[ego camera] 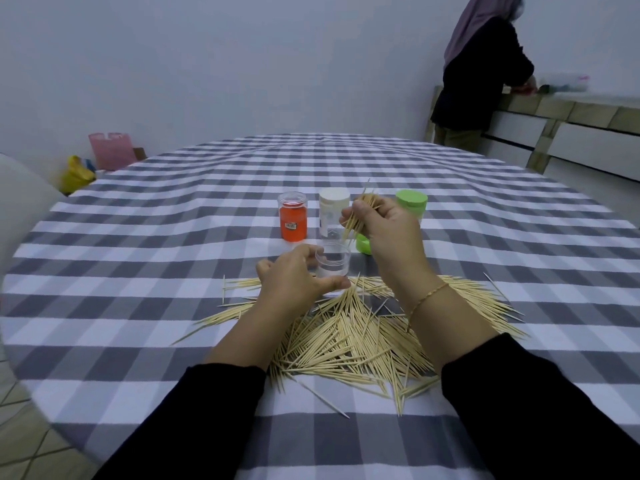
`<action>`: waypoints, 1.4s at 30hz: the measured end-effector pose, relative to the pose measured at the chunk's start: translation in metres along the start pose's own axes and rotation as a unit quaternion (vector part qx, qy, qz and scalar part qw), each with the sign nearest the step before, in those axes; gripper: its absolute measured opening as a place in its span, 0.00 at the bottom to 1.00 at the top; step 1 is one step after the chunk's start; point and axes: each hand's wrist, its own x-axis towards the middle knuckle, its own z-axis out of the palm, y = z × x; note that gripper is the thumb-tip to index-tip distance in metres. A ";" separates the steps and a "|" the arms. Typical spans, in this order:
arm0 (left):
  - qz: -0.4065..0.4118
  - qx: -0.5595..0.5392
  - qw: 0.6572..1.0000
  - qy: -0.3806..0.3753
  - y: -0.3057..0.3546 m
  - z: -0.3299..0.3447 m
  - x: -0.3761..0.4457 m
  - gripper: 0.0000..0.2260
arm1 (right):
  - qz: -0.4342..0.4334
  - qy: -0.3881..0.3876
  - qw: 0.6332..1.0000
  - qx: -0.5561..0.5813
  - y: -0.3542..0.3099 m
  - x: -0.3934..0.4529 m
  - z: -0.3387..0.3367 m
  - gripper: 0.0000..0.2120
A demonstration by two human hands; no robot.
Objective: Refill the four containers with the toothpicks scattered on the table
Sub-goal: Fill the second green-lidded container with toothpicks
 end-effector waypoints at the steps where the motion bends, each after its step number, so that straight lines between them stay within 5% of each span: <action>1: 0.001 0.003 1.000 0.000 0.000 0.000 0.000 0.33 | 0.002 -0.010 1.000 -0.012 0.003 -0.003 0.003 0.08; 10: 0.014 0.011 1.000 0.003 -0.002 -0.002 0.000 0.31 | 0.046 -0.071 0.994 -0.068 0.028 -0.014 0.005 0.03; 16: 0.026 0.100 0.992 -0.076 -0.007 -0.024 0.004 0.41 | 0.045 -0.092 0.993 -0.051 0.031 -0.013 0.001 0.16; 20: -0.041 0.077 0.994 -0.067 -0.026 -0.055 0.011 0.19 | 0.029 -0.091 0.993 -0.075 0.029 -0.013 0.000 0.15; 29: -0.074 0.248 0.957 -0.132 -0.036 -0.067 0.009 0.18 | 0.034 -0.110 0.988 -0.107 0.026 -0.017 -0.006 0.14; 35: -0.102 0.186 0.958 -0.191 -0.032 -0.081 0.005 0.19 | 0.049 -0.161 0.978 -0.122 0.027 -0.019 -0.006 0.18; 42: -0.127 0.244 0.914 -0.298 -0.044 -0.104 0.002 0.39 | 0.049 -0.199 0.970 -0.132 0.025 -0.023 -0.006 0.28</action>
